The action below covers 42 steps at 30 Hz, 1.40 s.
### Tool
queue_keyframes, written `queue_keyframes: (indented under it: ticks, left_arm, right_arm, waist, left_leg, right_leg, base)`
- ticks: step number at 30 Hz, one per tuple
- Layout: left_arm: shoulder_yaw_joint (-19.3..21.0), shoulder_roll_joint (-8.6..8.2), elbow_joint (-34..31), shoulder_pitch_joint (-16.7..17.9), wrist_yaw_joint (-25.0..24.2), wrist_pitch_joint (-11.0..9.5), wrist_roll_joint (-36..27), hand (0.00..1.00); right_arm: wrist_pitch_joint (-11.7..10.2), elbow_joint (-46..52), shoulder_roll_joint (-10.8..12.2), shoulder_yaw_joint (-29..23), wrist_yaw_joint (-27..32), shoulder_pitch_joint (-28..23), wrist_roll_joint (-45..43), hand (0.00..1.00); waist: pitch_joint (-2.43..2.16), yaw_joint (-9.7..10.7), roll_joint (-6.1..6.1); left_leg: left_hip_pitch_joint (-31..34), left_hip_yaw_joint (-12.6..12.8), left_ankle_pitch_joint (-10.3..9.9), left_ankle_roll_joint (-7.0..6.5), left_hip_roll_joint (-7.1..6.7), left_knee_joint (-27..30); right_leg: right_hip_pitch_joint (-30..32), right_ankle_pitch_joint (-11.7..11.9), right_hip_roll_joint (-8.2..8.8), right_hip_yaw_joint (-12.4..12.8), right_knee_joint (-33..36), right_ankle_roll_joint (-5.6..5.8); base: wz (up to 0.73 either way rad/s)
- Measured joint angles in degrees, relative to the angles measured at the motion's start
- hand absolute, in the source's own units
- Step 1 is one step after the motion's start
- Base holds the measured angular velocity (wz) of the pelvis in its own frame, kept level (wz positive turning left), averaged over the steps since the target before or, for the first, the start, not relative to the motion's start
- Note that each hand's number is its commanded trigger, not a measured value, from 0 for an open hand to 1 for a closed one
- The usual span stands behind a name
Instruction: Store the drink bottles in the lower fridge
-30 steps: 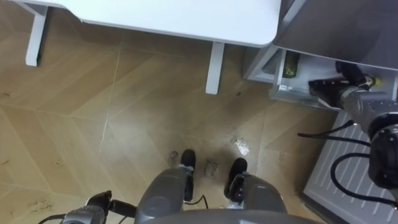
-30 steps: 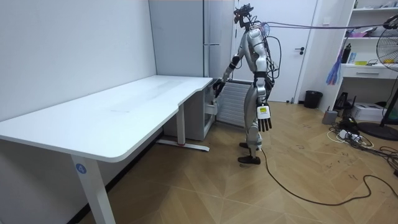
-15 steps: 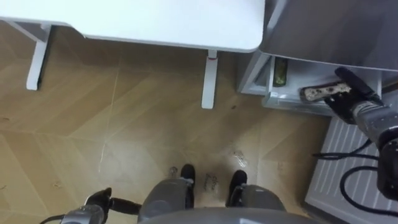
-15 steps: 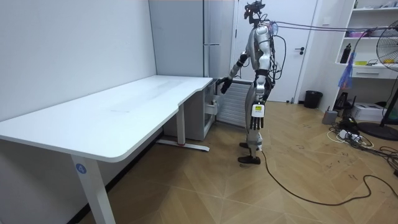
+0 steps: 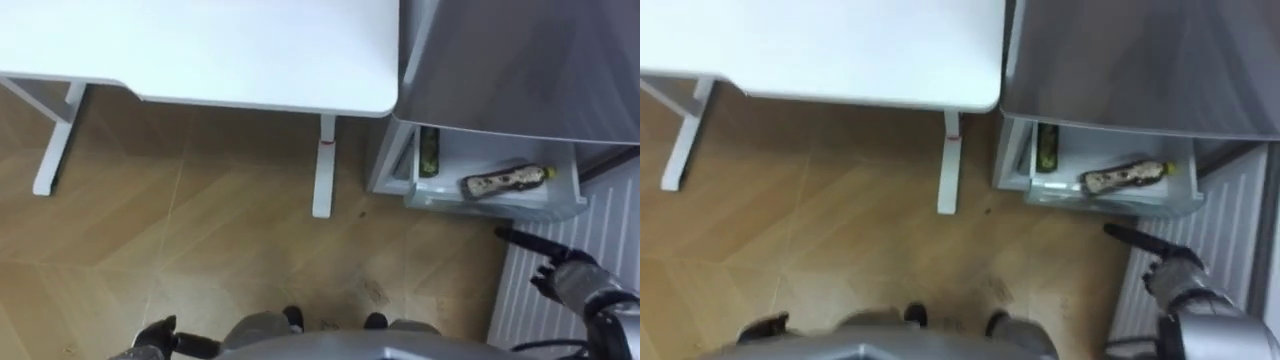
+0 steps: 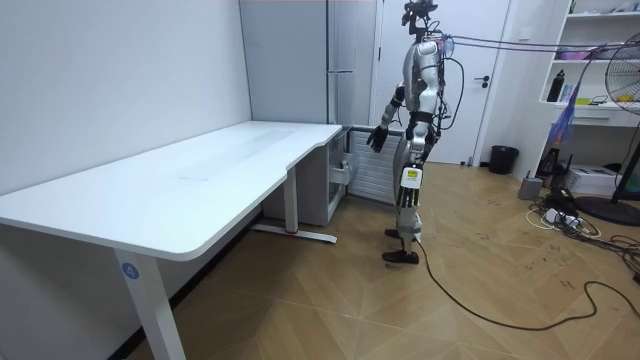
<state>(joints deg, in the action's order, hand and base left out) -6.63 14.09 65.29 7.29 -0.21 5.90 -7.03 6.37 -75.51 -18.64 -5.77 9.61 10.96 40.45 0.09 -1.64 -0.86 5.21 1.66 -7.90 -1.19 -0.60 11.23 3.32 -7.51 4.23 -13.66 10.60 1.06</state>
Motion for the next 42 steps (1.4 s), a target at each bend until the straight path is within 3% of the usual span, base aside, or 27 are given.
queue_keyframes:
  ticks: [5,11,16,26,37,39,42]
  left_arm:
    - [3.2,-1.29,-0.1,0.4,1.3,-0.1,0.4,0.0]
    - [6.4,-2.16,-1.4,4.0,2.4,-0.1,0.4,0.0]
    - [6.8,-2.16,-1.7,6.8,3.8,0.0,1.5,0.0]
    - [8.8,-3.68,-1.6,8.1,4.5,1.6,3.2,0.0]
    - [12.2,-4.7,-1.3,8.5,3.3,2.8,3.1,0.0]
    - [12.9,-4.66,-1.3,8.5,3.4,2.9,3.1,0.0]
    - [12.7,-4.65,-1.3,8.6,3.5,2.9,3.2,0.0]
  right_arm:
    - [-1.5,1.2,1.3,-0.6,2.2,-3.4,2.1,0.0]
    - [-2.1,2.2,3.2,-2.0,2.2,-6.7,6.6,0.0]
    - [-2.1,2.8,4.4,-2.4,2.2,-8.0,8.8,0.0]
    - [-2.0,3.8,5.5,-2.5,1.3,-10.8,16.0,0.0]
    - [-1.2,1.7,6.2,-10.3,-1.7,-13.7,30.9,0.0]
    - [-1.1,1.7,6.7,-10.7,-2.7,-14.4,32.7,0.0]
    - [-0.6,1.7,7.2,-10.8,-3.8,-14.9,36.5,0.0]
  waist:
    - [0.0,0.7,0.64]
    - [0.09,1.6,0.81]
    - [0.22,2.8,0.49]
    - [0.12,3.0,-0.09]
    - [0.1,3.3,-0.86]
    - [0.32,3.2,-0.9]
    - [0.28,3.1,-0.97]
  left_leg:
    - [-2.0,0.0,-0.4,-0.04,-0.05,-0.6]
    - [-5.6,0.9,-1.6,0.18,0.15,-1.3]
    - [-8.0,1.2,-2.2,0.23,0.18,-1.9]
    - [-10.8,1.2,-3.0,0.38,0.26,-2.5]
    - [-10.9,1.1,-3.6,0.35,0.3,-1.3]
    - [-10.7,1.0,-3.7,0.35,0.31,-1.0]
    - [-9.8,0.7,-4.6,0.37,0.47,0.2]
  right_leg:
    - [-2.5,-0.1,-0.06,-0.3,-0.9,0.26]
    - [-5.4,-1.1,-0.4,1.4,-1.0,0.51]
    - [-7.3,-1.8,-0.47,1.9,-1.0,0.67]
    - [-9.8,-2.5,-0.75,2.4,-2.0,0.84]
    - [-10.9,-2.7,-0.81,2.4,-2.0,0.83]
    - [-10.8,-2.7,-0.81,2.1,-2.0,0.84]
    - [-10.5,-2.8,-0.98,2.2,-1.9,0.87]
  base:
    - [0.0]
    - [-0.1]
    - [-0.04]
    - [-0.01]
    - [0.01]
    - [0.02]
    - [0.02]
